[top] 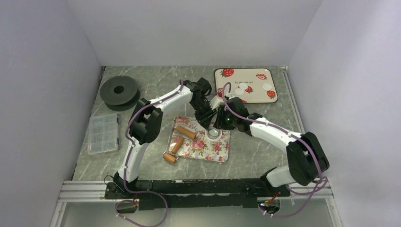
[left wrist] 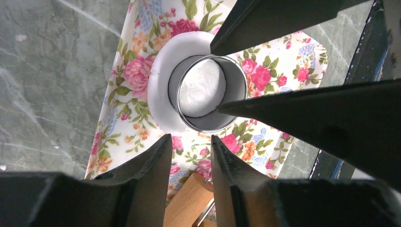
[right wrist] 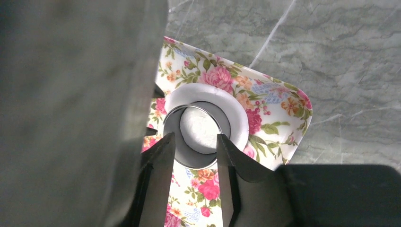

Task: Roll out the dumpling wrappers from the dough
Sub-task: Press the dumpling wrapper on the work surface, then pick up the spatula from the center of the board.

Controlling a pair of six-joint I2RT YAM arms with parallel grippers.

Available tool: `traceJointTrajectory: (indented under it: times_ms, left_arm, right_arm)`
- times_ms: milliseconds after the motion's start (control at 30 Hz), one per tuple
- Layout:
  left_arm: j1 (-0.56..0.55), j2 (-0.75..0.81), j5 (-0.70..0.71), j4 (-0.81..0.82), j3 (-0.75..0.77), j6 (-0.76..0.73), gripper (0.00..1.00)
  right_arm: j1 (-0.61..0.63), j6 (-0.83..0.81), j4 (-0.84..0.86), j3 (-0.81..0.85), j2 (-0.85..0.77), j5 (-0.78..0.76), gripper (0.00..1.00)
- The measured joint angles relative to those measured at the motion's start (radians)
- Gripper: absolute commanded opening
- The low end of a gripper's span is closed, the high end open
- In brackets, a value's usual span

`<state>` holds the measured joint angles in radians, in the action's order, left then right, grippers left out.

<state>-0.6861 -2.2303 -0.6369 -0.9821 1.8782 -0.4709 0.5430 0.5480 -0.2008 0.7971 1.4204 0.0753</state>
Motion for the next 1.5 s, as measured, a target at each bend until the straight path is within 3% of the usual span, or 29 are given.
traceJointTrajectory:
  times_ms: [167, 267, 467, 633, 767, 933, 1067, 1267, 1400, 1500]
  left_arm:
    - [0.032, 0.011, 0.007, -0.034, 0.005, -0.024, 0.61]
    - [0.081, 0.044, 0.040, -0.082, 0.005, -0.045, 0.77]
    - [0.339, 0.180, 0.171, -0.148, -0.037, -0.080, 0.79]
    - [0.563, 0.285, 0.359, -0.140, -0.181, -0.097, 0.79]
    - [0.600, 0.263, 0.435, -0.119, -0.253, -0.094, 0.82]
    - [0.595, 0.197, 0.406, -0.084, -0.269, -0.085, 0.82]
    - [0.586, 0.156, 0.398, -0.048, -0.274, -0.066, 0.72]
    - [0.542, 0.145, 0.494, 0.026, -0.325, -0.059, 0.42]
    - [0.512, 0.145, 0.596, 0.058, -0.338, -0.053, 0.04]
    - [0.496, 0.148, 0.625, 0.053, -0.343, -0.040, 0.00]
  right_arm:
    - [0.000, -0.034, -0.018, 0.021, -0.042, 0.001, 0.55]
    - [-0.001, -0.060, -0.018, 0.028, -0.088, 0.002, 0.65]
    - [-0.001, -0.117, -0.018, 0.034, -0.199, 0.002, 0.84]
    - [-0.001, -0.155, -0.018, 0.034, -0.233, 0.004, 0.88]
    - [-0.001, -0.165, -0.018, 0.034, -0.233, 0.014, 0.88]
    - [-0.001, -0.171, -0.023, 0.034, -0.244, 0.019, 0.89]
    - [-0.001, -0.175, -0.026, 0.032, -0.277, 0.019, 0.89]
    - [-0.001, -0.175, -0.023, 0.020, -0.308, 0.012, 0.89]
    - [-0.001, -0.175, -0.024, 0.016, -0.307, 0.012, 0.89]
    - [-0.001, -0.175, -0.023, 0.015, -0.307, 0.012, 0.89]
